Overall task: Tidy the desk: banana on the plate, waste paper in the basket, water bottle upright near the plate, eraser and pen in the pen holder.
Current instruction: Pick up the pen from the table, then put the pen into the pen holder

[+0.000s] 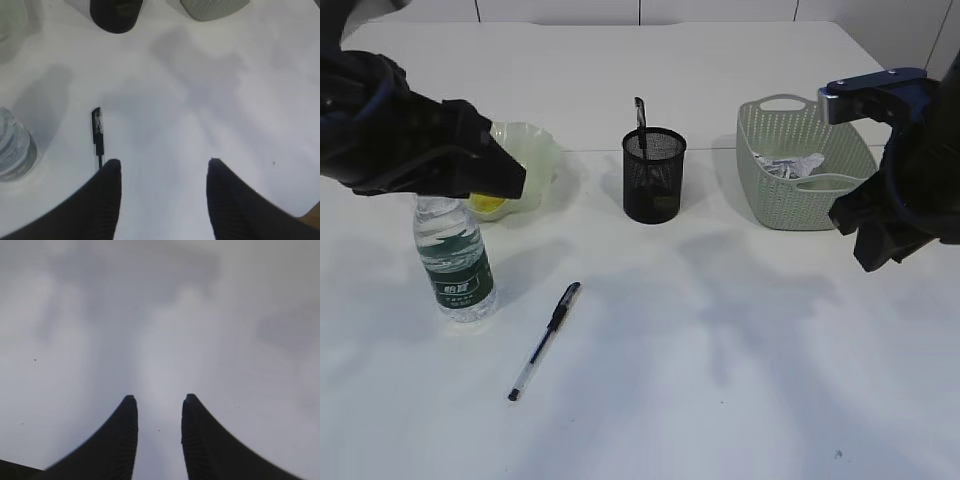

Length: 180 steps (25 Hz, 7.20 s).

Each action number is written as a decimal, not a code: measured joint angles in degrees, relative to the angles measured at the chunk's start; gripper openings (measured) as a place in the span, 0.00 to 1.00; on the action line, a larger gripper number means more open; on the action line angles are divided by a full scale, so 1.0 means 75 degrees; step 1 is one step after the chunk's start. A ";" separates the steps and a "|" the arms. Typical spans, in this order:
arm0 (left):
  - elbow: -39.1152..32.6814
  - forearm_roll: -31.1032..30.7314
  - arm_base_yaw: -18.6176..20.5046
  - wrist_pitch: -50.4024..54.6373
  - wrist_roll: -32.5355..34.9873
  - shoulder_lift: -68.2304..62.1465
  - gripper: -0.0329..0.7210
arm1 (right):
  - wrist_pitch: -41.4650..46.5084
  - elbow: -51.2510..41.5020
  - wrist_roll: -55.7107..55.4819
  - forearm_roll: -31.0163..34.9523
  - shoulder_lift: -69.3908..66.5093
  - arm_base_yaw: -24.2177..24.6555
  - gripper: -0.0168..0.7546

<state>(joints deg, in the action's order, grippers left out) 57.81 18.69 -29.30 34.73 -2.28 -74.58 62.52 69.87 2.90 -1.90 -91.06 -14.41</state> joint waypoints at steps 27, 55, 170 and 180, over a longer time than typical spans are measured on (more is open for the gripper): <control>0.2288 -0.1728 -0.0479 0.1621 -0.0222 -0.3526 0.72 | -0.0018 0.0000 -0.0059 0.0000 0.0000 0.0000 0.32; 0.3808 -0.3221 -0.0731 0.1577 -0.2334 -0.6225 0.65 | -0.0018 0.0000 -0.0075 0.0000 0.0000 0.0000 0.32; 0.3963 -0.2054 -0.0735 -0.5975 -0.0672 -0.5589 0.13 | -0.0142 0.0000 -0.0088 0.0091 0.0000 0.0000 0.32; 0.3963 -0.1996 -0.0735 -0.7764 -0.0672 -0.5749 0.13 | -0.0142 0.0000 -0.0088 0.0096 0.0000 0.0000 0.32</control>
<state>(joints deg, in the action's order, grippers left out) 87.54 3.72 -34.81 -23.50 -7.32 -117.69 61.46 69.87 2.24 -1.18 -91.06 -14.41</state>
